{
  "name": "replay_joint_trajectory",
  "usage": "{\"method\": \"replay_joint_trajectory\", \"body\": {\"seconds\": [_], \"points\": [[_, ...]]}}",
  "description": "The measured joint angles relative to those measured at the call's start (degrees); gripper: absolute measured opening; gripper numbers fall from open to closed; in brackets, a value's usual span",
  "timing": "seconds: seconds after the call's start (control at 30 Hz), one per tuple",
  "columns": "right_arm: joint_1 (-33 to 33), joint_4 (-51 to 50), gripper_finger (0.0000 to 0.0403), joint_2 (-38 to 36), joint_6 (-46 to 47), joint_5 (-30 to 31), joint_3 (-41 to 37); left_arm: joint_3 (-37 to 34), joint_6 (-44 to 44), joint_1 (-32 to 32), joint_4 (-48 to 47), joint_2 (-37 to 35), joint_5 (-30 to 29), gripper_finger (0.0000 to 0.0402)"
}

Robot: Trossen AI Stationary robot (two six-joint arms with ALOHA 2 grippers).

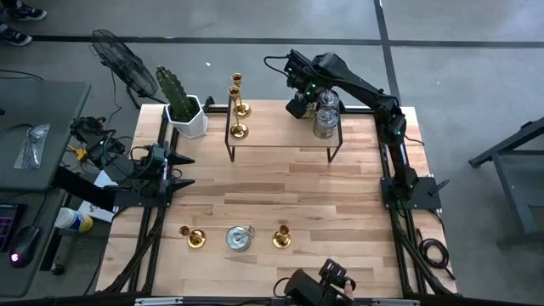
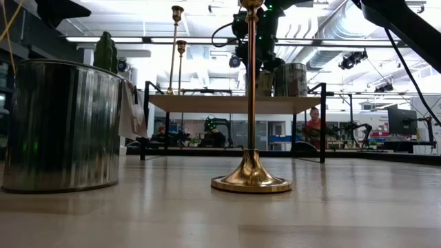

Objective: Pick & Place candle stick holders
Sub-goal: Put the silver scented candle on the shelf

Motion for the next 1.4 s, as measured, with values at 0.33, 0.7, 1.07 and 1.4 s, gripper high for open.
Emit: {"method": "replay_joint_trajectory", "body": {"seconds": [0.33, 0.7, 1.07, 1.4], "points": [[-0.02, -0.08, 0.0355, 0.00, -1.31, -0.67, -0.02, 0.02, -0.13, 0.00, -0.44, 0.00, -0.02, 0.0342], [-0.02, -0.59, 0.0371, 0.00, -1.36, 1.54, -0.02, 0.02, -0.13, 0.00, -0.42, 0.00, 0.00, 0.0342], [0.04, -1.91, 0.0396, 0.00, -0.47, 2.11, -0.02, 0.02, -0.11, 0.00, -0.42, 0.00, 0.02, 0.0342], [0.02, -1.45, 0.0397, -0.76, -1.10, 2.14, -0.02, 0.02, -0.59, 0.01, -0.39, 0.01, 1.12, 0.0342]]}}
